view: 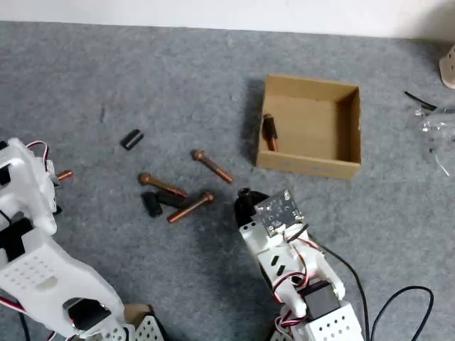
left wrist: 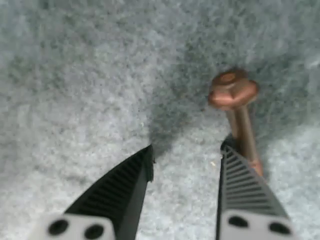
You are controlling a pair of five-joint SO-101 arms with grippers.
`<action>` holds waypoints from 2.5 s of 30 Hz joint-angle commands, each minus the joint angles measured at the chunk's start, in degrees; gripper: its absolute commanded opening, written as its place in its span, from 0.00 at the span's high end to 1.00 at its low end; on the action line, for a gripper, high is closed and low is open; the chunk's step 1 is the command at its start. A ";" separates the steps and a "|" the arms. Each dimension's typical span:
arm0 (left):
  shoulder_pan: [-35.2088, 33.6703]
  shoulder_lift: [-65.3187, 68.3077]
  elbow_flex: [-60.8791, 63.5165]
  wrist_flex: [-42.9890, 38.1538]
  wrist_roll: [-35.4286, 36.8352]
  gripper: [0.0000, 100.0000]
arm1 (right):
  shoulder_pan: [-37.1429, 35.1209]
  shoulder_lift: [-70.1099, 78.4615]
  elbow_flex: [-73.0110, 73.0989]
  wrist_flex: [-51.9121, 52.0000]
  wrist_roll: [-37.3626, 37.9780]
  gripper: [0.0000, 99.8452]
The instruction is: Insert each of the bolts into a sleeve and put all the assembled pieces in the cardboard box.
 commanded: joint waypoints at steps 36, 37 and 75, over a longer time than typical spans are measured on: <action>-1.01 6.11 -2.77 -11.96 -1.23 0.79 | 0.75 -1.01 4.62 -1.98 0.79 1.00; -1.01 6.20 -2.77 -11.96 -1.23 0.79 | 0.66 -1.01 4.62 -1.98 0.79 1.00; 10.24 -65.54 -5.67 5.36 -47.56 1.00 | 0.66 -1.01 4.62 -1.98 0.79 1.00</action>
